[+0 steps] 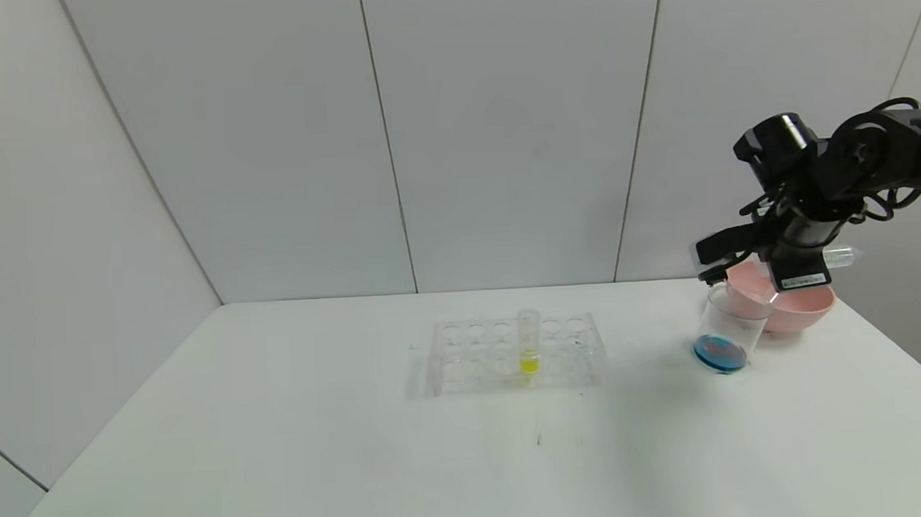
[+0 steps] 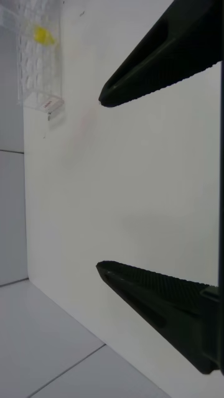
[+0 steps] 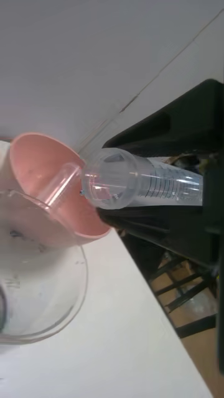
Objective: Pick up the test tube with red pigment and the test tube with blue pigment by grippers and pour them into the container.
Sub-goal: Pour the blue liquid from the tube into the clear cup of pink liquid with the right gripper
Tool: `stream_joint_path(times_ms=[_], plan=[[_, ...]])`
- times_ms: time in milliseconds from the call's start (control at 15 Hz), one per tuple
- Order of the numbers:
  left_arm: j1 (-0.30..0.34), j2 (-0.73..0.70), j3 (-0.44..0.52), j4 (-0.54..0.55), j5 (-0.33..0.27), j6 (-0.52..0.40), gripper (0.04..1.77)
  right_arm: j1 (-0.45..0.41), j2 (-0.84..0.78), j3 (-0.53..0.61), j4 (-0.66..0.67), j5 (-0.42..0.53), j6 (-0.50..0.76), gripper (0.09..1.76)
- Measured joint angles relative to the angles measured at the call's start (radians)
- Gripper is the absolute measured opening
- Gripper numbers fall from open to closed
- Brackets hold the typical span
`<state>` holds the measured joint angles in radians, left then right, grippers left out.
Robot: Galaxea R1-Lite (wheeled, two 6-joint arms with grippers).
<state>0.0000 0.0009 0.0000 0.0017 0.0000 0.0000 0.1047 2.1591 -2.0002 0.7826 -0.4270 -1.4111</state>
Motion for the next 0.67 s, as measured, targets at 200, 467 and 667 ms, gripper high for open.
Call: stream_joint_path(times_ms=[200, 467, 667], plan=[[0.0, 0.0, 0.0, 0.0, 0.0, 0.0, 1.76, -0.042, -0.018, 0.0, -0.008, 0.185, 0.085, 0.5], [0.0, 0.0, 0.0, 0.0, 0.0, 0.0, 1.76, -0.117, -0.049, 0.022, -0.072, 0.535, 0.275, 0.5], [0.0, 0.0, 0.0, 0.0, 0.0, 0.0, 1.76, -0.149, -0.079, 0.079, -0.185, 0.676, 0.507, 0.5]])
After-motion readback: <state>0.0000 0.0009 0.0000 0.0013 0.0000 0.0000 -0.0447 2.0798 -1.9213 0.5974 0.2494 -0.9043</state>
